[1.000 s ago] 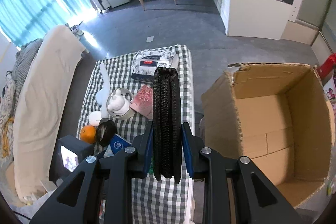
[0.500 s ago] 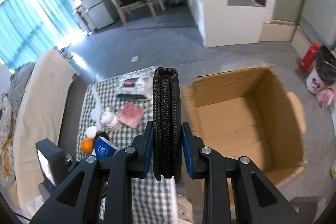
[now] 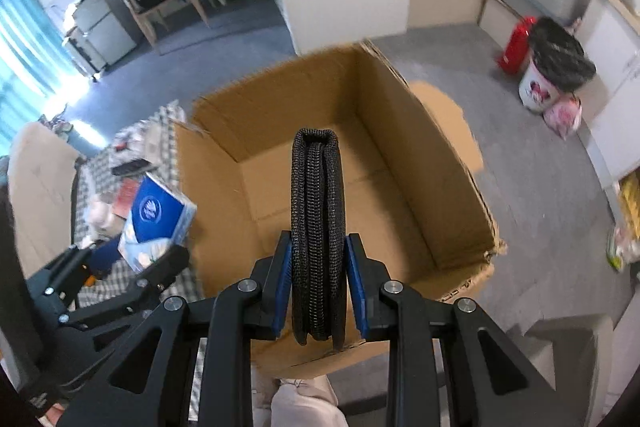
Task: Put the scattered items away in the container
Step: 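Carry the black pouch to the cardboard box while the left gripper grasps the blue tissue pack, then open both grippers to drop the pouch and tissue pack into the box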
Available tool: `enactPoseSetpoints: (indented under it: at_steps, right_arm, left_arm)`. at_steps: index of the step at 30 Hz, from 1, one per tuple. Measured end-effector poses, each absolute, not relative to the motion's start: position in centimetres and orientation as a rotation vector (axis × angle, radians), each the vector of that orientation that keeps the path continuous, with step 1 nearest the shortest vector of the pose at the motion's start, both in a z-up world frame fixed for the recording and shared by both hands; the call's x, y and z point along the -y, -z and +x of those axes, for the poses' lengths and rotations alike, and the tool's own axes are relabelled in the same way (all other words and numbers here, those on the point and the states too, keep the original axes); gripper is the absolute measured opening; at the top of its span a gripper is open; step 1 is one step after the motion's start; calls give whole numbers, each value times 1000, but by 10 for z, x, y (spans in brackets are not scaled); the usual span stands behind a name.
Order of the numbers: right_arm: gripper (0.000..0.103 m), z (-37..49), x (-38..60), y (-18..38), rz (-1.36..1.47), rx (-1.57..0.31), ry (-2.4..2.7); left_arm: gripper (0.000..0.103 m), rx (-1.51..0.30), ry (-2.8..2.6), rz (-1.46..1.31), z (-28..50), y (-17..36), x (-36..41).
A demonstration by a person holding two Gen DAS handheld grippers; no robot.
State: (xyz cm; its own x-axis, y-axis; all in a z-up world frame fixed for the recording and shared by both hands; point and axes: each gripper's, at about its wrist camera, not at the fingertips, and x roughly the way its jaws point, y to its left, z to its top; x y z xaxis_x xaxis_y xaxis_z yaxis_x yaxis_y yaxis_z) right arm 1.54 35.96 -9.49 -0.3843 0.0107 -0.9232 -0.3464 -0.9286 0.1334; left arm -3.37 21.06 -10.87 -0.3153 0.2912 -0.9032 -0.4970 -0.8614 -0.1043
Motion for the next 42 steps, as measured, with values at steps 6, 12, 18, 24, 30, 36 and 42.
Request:
enactPoseSetpoints:
  at_steps: [6, 12, 18, 24, 30, 36, 42]
  right_arm:
    - [25, 13, -379, 145, -1676, -460, -2329]
    - [26, 12, -387, 163, -1695, -491, -2308]
    - [22, 10, -386, 149, -1646, -507, -2359]
    - [29, 11, -390, 141, -1609, -476, -2329]
    - [68, 28, -415, 124, -1515, -574, -2287]
    - [68, 23, -406, 104, -1508, -517, -2321]
    - [68, 9, -360, 65, -1502, -503, -2488]
  left_arm:
    - [61, -304, -2187, -1498, -33, 128, -236]
    - [61, -359, -2228, -1502, -35, 131, -251]
    - [61, -361, -2257, -1445, -38, 114, -254]
    - [62, -330, -2216, -1395, -36, 100, -268]
    - [102, -256, -2258, -1504, -48, 107, -255]
    - [103, -330, -2303, -1476, -48, 97, -241]
    - [103, -260, -2445, -1468, -54, 72, -164]
